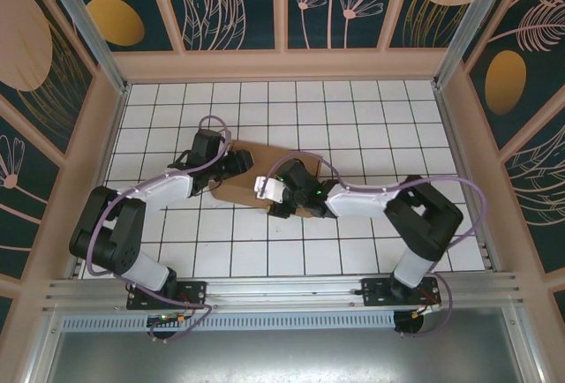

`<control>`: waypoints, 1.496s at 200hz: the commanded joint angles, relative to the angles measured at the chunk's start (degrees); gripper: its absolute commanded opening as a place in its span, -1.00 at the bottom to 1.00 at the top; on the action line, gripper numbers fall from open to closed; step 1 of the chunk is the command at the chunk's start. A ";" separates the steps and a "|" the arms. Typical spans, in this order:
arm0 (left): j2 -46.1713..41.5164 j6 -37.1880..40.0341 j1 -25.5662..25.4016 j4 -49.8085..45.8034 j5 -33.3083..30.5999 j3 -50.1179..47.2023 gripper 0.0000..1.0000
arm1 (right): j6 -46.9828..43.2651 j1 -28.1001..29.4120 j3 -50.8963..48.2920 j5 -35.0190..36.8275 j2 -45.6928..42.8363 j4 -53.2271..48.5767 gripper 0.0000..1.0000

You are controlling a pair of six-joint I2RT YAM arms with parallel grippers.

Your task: Fold the paper box

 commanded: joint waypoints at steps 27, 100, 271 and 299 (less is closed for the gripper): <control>2.20 -3.96 0.14 6.84 1.01 -5.14 -0.12 | -7.70 2.18 0.18 14.40 5.67 6.88 -0.07; -12.99 4.09 0.50 -7.03 -9.20 1.24 0.13 | 6.18 -1.07 -0.62 -4.32 -5.58 5.30 0.13; -24.80 -18.67 -5.62 3.20 -0.08 -22.86 0.97 | 42.28 -21.42 42.03 -1.03 26.40 -23.09 0.40; -16.93 -18.84 -5.55 4.06 2.31 -21.13 0.97 | 43.97 -21.42 37.21 -0.77 24.83 -21.71 0.40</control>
